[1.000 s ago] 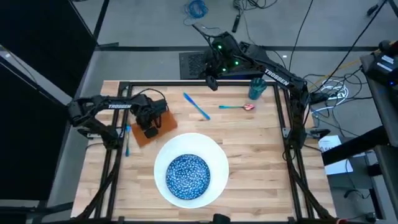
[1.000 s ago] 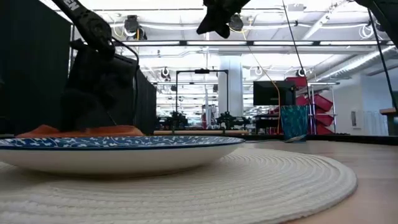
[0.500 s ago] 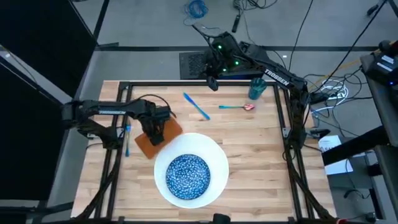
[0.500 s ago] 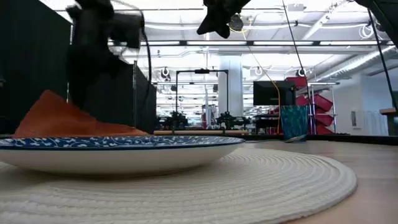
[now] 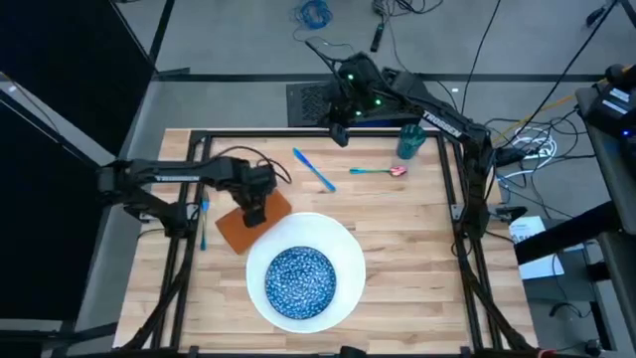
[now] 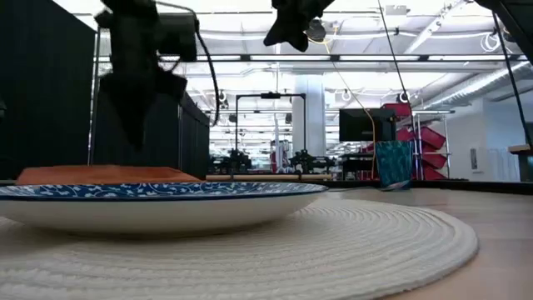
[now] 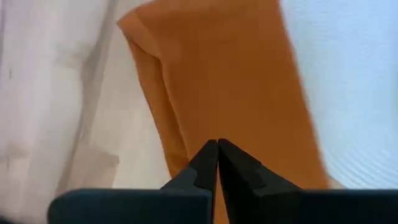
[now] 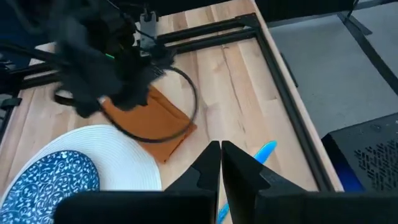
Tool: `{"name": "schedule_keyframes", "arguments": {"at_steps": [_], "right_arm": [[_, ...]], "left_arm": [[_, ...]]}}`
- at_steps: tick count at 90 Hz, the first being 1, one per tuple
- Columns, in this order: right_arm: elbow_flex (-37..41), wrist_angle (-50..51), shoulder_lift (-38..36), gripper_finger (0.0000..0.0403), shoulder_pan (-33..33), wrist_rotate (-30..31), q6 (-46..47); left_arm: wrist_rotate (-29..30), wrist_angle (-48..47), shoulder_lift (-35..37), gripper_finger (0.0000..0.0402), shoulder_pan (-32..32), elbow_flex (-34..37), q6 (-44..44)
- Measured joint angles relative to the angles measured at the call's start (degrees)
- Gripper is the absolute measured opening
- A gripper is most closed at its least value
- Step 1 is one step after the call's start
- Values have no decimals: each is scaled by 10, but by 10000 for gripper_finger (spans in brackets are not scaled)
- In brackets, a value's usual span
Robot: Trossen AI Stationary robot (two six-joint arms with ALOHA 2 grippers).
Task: Set table place
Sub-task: Move the orange table napkin to the left of the white table mat
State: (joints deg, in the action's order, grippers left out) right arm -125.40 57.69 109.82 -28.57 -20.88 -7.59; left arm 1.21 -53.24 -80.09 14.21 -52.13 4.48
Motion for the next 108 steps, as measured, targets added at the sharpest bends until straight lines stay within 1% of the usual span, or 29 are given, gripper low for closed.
{"name": "schedule_keyframes", "arguments": {"at_steps": [13, 30, 47, 51, 57, 63, 71, 86, 92, 103, 108], "right_arm": [[0, 1, 0, 0, 7, 2, 0], [0, 4, 0, 0, 5, 4, 5], [0, 10, 0, 0, 5, 4, 5], [0, 10, 0, 0, 6, 4, 5], [0, 10, 0, 0, 6, 4, 5], [0, 10, 0, 0, 6, 4, 5], [0, 9, 0, 0, 5, 4, 1], [0, 9, 0, 0, 5, 4, -5], [0, 9, 0, 0, 5, 4, -6], [0, 2, 0, 0, 5, 4, -10], [0, -5, 0, 0, 5, 3, -10]], "left_arm": [[-27, 107, -41, 0, -2, 8, -39], [-27, 136, -104, 0, 8, 2, -69], [-24, 171, -158, 0, 39, 1, -79], [-10, 171, -162, 0, 46, 1, -78], [21, 162, -163, 0, 58, 0, -60], [52, 150, -162, 0, 72, 0, -22], [96, 102, -156, 0, 91, 2, 32], [100, 27, -153, 0, 106, 3, 85], [109, 23, -141, 0, 100, 3, 88], [152, 24, -84, 0, 81, -14, 97], [155, 30, -54, 0, 78, -27, 97]]}}
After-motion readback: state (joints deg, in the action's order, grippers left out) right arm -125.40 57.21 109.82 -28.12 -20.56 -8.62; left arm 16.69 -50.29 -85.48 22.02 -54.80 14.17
